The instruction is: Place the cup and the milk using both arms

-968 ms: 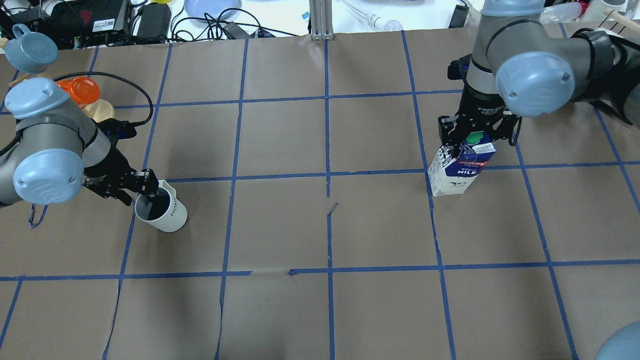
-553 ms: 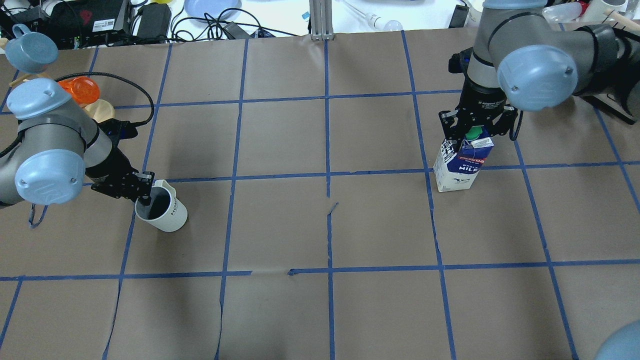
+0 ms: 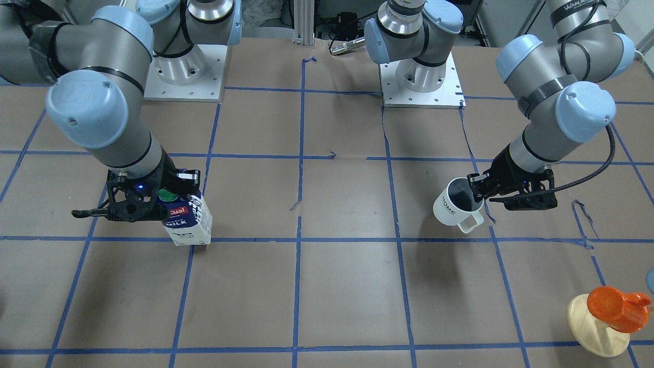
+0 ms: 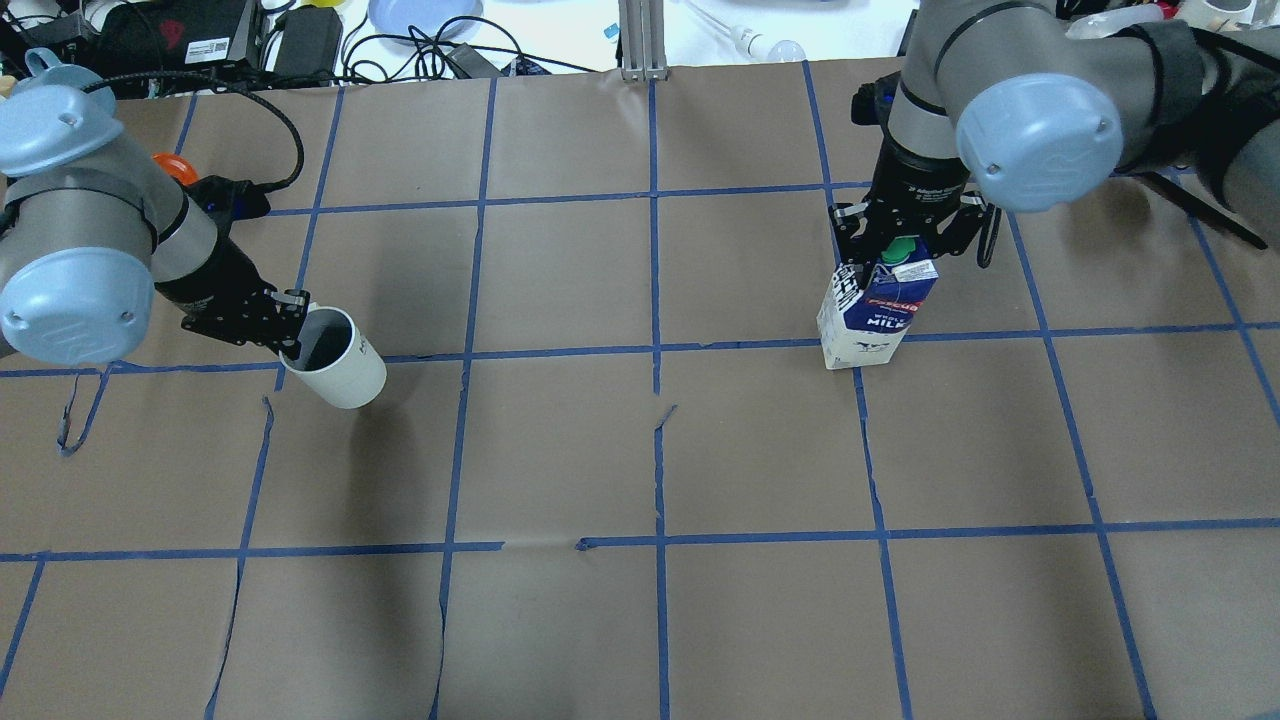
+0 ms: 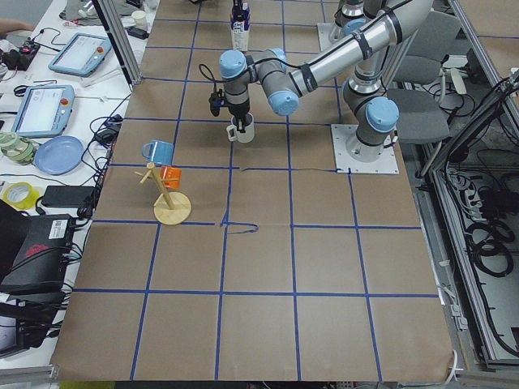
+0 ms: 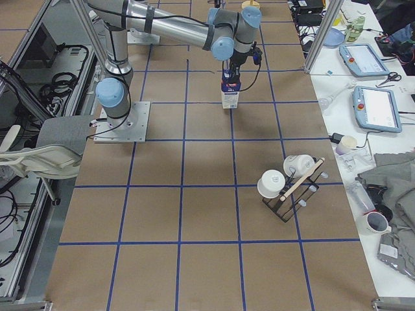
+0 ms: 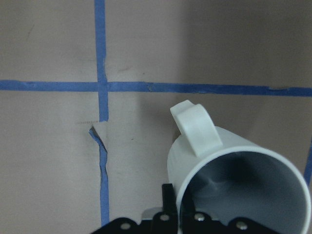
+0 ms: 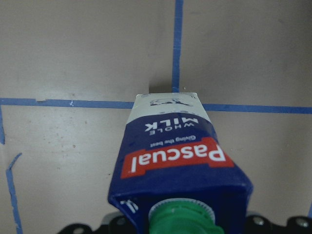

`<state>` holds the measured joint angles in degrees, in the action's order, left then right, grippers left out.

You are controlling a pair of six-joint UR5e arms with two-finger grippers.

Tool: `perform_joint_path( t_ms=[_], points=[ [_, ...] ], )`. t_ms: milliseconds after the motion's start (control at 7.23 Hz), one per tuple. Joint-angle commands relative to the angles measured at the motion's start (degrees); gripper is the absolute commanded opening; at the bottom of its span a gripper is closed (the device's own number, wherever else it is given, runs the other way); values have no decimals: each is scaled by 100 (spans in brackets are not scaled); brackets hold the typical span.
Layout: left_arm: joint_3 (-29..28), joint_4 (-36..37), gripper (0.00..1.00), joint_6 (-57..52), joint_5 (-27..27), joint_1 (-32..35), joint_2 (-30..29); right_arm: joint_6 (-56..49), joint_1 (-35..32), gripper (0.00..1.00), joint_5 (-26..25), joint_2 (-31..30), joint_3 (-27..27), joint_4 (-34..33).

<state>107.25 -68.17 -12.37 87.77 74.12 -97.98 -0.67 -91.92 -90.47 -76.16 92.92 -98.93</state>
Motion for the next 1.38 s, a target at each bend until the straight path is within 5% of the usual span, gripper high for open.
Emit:
perform_joint_path(
  t_ms=[0,553,1245],
  points=[
    [-643,-153,0,1171,-208,995,-168,382,-317,52,152,-4,-2,-47],
    [-653,583,0,2509,-840,1973,-642,1681,-1011,53,538,66,-10,-205],
    [-653,1332,0,2951,-771,2493,-1232,2141,-1293,54,636,303,-28,-627]
  ],
)
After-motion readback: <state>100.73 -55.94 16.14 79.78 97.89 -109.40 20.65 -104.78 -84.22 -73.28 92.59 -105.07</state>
